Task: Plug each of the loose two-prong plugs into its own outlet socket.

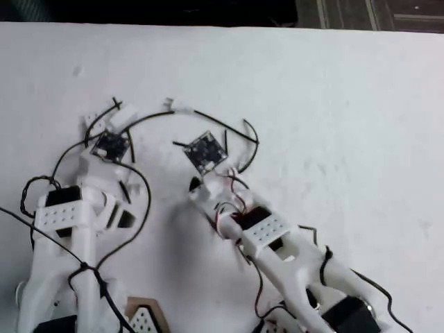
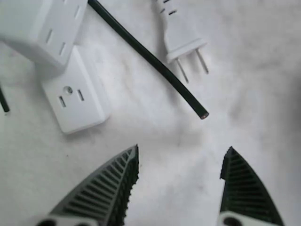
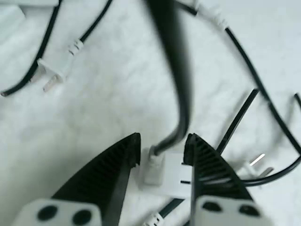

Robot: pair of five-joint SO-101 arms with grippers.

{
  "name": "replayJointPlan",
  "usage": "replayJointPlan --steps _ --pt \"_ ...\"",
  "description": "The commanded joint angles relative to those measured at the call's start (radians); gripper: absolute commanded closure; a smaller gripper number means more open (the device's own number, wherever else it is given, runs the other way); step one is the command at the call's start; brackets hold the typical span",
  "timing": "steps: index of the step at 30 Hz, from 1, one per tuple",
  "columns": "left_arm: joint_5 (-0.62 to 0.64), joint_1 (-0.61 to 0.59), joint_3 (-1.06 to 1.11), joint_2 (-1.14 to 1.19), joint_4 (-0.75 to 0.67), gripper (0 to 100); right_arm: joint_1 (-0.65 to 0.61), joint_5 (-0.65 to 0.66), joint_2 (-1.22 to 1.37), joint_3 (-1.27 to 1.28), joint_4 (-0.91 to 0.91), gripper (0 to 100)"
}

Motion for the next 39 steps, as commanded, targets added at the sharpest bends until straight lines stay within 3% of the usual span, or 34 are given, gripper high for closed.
replayJointPlan --steps 1,10,14,39 --pt "0.008 -0.008 0.002 -0.03 -0.006 71 0.008 -0.04 -0.056 -0.012 0.022 85.0" --pt "0.006 -0.008 0.002 -0.03 -0.006 71 0.008 -0.046 -0.054 -0.014 0.119 85.9" --pt "0.006 -0.012 0.002 -0.03 -0.006 71 0.01 -0.04 -0.054 -0.015 0.125 98.5" --pt "0.006 -0.03 0.002 -0.033 -0.009 71 0.051 0.023 0.124 -0.043 0.134 98.3"
